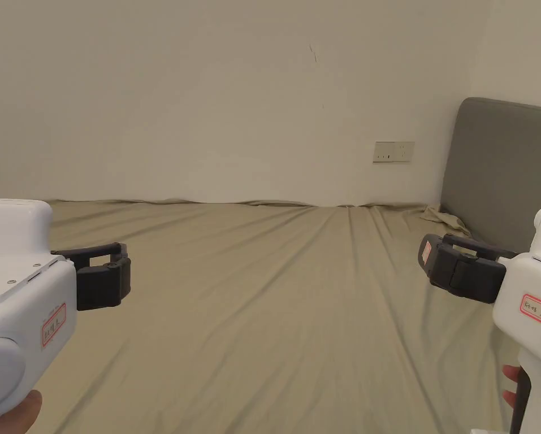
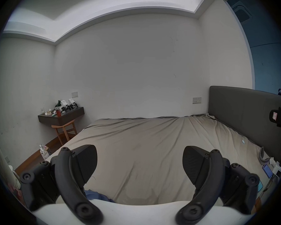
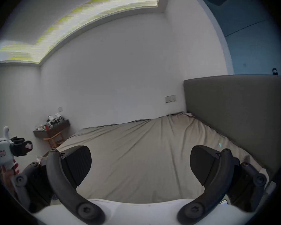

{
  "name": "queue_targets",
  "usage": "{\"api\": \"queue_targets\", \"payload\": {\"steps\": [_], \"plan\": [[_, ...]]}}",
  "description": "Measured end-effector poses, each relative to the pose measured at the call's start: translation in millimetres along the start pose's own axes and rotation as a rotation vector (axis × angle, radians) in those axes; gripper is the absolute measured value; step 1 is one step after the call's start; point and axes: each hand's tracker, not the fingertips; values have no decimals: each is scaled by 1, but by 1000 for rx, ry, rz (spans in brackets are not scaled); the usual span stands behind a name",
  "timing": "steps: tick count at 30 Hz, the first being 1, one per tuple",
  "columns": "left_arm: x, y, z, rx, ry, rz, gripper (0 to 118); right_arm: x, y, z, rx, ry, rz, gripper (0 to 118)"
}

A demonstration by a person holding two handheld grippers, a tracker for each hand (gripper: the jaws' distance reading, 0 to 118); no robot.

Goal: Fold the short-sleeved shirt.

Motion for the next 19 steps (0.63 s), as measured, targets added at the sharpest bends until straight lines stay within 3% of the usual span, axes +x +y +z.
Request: {"api": "queue_targets", "payload": {"steps": [3, 6, 10, 12, 15, 16, 19], "plan": [[2, -1, -1, -10, -6, -2, 113, -1, 0, -4, -7, -33, 0, 118], [3, -3, -2, -13, -15, 3, 113, 2, 2, -5, -2, 55, -49, 118], [3, -3, -4, -17, -22, 16, 113, 6, -3, -2, 57, 89, -151, 118], [4, -3, -4, -12, -16, 14, 113, 6, -3, -5, 44, 97, -88, 118], [6, -2, 0, 34, -5, -15, 113, -3, -7, -9, 61, -70, 58, 118], [6, -2, 1, 49, -2, -22, 113, -3, -9, -10, 72, -75, 86, 118], [5, -2, -1, 59, -4, -28, 113, -3, -12, -10, 71, -60, 77, 118]]}}
